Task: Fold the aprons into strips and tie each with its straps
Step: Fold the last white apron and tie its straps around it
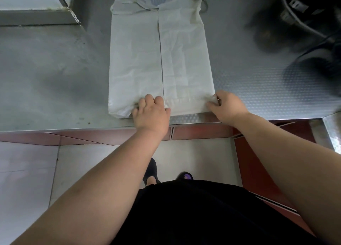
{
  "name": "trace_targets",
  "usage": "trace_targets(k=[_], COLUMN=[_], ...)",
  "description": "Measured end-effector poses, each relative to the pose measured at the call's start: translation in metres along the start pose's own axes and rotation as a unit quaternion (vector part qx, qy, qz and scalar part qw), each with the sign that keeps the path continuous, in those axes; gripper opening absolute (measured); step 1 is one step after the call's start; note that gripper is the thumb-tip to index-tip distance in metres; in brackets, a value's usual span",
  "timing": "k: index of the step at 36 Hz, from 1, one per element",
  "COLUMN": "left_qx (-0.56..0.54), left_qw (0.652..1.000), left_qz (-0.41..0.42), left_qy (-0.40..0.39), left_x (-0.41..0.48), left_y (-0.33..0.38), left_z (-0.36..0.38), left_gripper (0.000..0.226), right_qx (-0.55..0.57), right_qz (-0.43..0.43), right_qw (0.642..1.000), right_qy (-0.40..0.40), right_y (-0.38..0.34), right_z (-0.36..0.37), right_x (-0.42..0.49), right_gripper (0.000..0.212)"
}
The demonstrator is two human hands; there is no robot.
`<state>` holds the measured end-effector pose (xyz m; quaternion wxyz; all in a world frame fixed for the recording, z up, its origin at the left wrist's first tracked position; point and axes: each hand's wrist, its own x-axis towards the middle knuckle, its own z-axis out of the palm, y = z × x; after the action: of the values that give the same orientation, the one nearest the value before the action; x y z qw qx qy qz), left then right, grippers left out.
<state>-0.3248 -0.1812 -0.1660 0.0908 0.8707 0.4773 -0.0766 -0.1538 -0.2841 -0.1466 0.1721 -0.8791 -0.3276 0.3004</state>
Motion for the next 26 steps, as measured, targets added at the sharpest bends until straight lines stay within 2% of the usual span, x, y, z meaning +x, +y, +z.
trace_targets(k=[4, 7, 9, 11, 13, 15, 18, 22, 26], left_qx=[-0.003, -0.037, -0.059, -0.076, -0.091, -0.11, -0.161, -0.233, -0.233], left_qw=[1.0, 0.999, 0.998, 0.997, 0.996, 0.994, 0.985, 0.965, 0.964], left_qz=[-0.009, -0.018, -0.025, -0.023, -0.012, 0.01, 0.056, 0.114, 0.123], left_qy=[-0.001, -0.004, -0.007, -0.002, 0.011, 0.022, 0.032, 0.03, 0.034], left_x=[-0.001, -0.001, -0.001, 0.0, -0.002, -0.005, -0.008, -0.007, -0.007], left_y=[0.004, 0.002, 0.0, -0.003, -0.007, -0.015, -0.03, -0.052, -0.069], left_z=[0.001, 0.0, 0.001, 0.003, 0.004, 0.007, 0.01, 0.007, 0.002], left_gripper=[0.036, 0.037, 0.037, 0.037, 0.034, 0.029, 0.025, 0.03, 0.032], right_qx=[0.021, -0.071, -0.209, -0.298, -0.298, -0.205, -0.074, -0.092, -0.118], right_qz=[0.058, 0.07, 0.016, -0.088, -0.196, -0.249, -0.197, -0.106, -0.048], right_qw=[0.998, 0.991, 0.967, 0.942, 0.933, 0.946, 0.975, 0.984, 0.986], right_qy=[0.034, 0.093, 0.143, 0.123, 0.057, -0.015, -0.073, -0.111, -0.11], right_y=[0.002, -0.006, -0.015, -0.026, -0.038, -0.049, -0.063, -0.077, -0.086], right_z=[0.006, 0.014, 0.018, 0.023, 0.033, 0.046, 0.059, 0.06, 0.065], right_x=[0.004, 0.003, -0.002, -0.004, -0.005, -0.006, -0.008, 0.004, 0.009], right_gripper=[0.031, 0.032, 0.036, 0.04, 0.03, 0.025, 0.029, 0.038, 0.037])
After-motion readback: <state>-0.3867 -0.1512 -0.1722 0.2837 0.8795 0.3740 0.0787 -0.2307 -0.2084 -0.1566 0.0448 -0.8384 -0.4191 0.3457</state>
